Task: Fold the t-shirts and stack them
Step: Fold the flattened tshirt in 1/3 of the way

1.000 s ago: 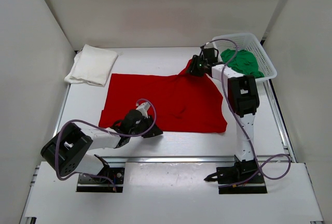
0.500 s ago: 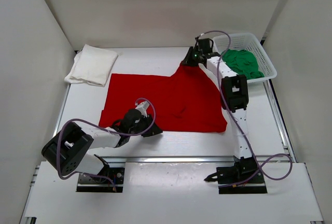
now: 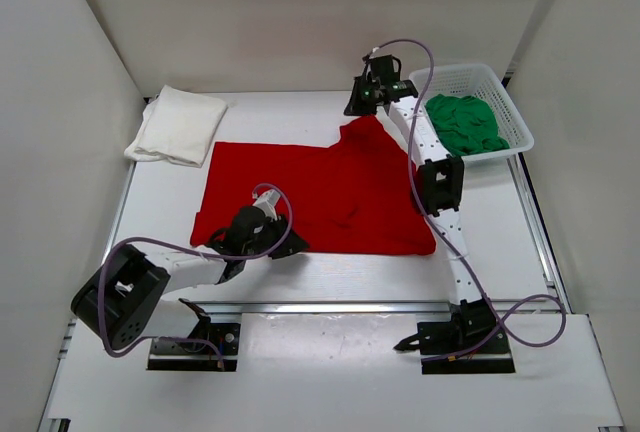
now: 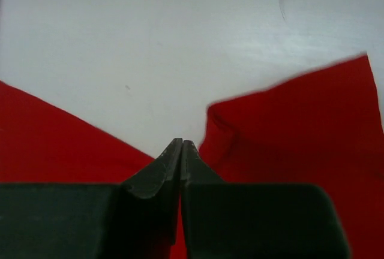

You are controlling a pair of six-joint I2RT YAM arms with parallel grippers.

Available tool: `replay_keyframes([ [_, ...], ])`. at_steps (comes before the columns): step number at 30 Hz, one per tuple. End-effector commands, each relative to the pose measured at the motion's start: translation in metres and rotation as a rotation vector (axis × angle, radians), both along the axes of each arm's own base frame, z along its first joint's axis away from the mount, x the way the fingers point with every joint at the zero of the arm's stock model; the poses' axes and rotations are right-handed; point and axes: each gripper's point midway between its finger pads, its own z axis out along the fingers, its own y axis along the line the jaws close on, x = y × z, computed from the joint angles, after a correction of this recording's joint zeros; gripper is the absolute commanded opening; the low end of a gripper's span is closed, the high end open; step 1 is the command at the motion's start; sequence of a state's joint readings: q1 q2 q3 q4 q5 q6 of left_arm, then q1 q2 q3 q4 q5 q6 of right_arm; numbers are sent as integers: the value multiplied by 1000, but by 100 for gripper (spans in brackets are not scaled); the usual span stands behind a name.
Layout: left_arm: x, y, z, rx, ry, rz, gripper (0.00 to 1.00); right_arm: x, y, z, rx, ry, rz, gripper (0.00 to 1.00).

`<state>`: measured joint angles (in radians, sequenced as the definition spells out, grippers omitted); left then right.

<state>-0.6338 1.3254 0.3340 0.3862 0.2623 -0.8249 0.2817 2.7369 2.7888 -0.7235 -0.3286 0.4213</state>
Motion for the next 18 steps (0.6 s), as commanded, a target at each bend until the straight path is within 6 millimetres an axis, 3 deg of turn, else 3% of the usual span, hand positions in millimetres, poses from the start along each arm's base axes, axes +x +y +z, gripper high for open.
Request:
replay_keyframes([
  [1, 10, 3, 10, 8, -31, 14, 28, -36, -19, 45, -245, -28, 0, 0],
  [3, 10, 4, 9, 20, -25, 12, 27, -58, -36, 57, -310, 20, -19, 0],
  [4, 15, 2, 16, 5, -36, 17, 27, -68, -38, 76, -316, 10, -18, 0],
  [5, 14, 1, 17, 0, -33, 7, 27, -80, -39, 58, -373, 51, 10, 0],
  [6, 18, 4, 18, 0, -34, 24, 26, -94, -49, 65, -429, 52, 13, 0],
  [7, 19, 9, 19, -6, -32, 39, 28, -103, -53, 97, -476, -28, -18, 0],
  [8, 21, 12, 21, -15, -37, 51, 27, -125, -56, 68, -562, 36, 15, 0],
  [9, 25, 18, 21, -19, -36, 79, 28, -142, -69, 66, -610, 26, -9, 0],
  [12, 32, 30, 24, -40, -41, 123, 27, -188, -74, 63, -497, -7, 2, 0],
  [13, 35, 38, 22, -35, -34, 146, 26, -193, -67, 89, -416, -90, 9, 0],
  [14, 37, 39, 23, -35, -36, 153, 26, -215, -69, 55, -416, -20, 31, 0],
  [16, 33, 49, 20, -35, -26, 176, 27, -248, -59, 36, -343, -51, 89, 0],
  [18, 34, 57, 21, -34, -33, 200, 27, -265, -52, 21, -258, -32, 93, 0],
])
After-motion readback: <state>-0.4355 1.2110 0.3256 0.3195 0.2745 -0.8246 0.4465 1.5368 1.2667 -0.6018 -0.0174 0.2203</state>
